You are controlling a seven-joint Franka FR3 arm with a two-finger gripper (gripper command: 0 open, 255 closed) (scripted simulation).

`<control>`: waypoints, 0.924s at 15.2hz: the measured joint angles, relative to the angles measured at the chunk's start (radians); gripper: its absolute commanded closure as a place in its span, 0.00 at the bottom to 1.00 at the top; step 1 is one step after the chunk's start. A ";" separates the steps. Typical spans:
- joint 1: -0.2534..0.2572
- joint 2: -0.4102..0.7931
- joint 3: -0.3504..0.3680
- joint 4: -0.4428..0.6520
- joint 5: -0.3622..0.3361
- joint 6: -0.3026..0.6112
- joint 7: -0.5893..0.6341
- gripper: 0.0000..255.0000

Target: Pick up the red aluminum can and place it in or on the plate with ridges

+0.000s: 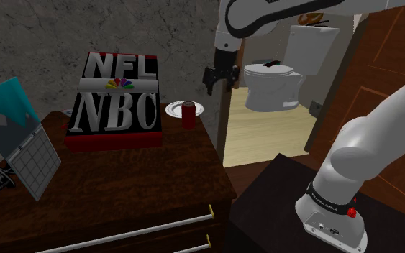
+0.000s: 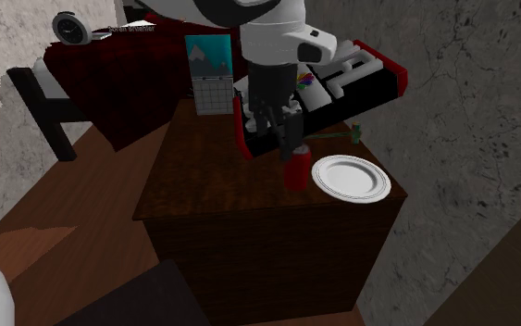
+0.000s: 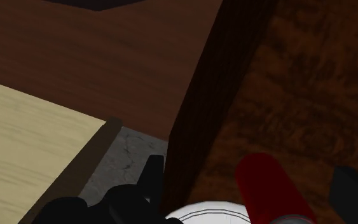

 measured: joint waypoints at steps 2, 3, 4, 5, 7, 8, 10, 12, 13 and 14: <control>-0.001 0.079 0.022 0.048 -0.015 0.027 0.037 0.00; -0.001 0.119 0.032 0.077 -0.025 0.036 0.055 0.00; 0.000 0.147 0.041 0.089 -0.033 0.049 0.074 0.00; 0.003 0.195 0.055 0.128 -0.045 0.055 0.101 0.00; 0.003 0.290 0.068 0.197 -0.073 0.075 0.138 0.00; 0.005 0.338 0.075 0.232 -0.089 0.084 0.159 0.00; 0.010 0.407 0.082 0.281 -0.113 0.095 0.192 0.00; 0.014 0.437 0.085 0.293 -0.124 0.110 0.206 0.00; 0.014 0.441 0.085 0.287 -0.126 0.120 0.208 0.00; 0.014 0.446 0.085 0.279 -0.128 0.133 0.210 0.00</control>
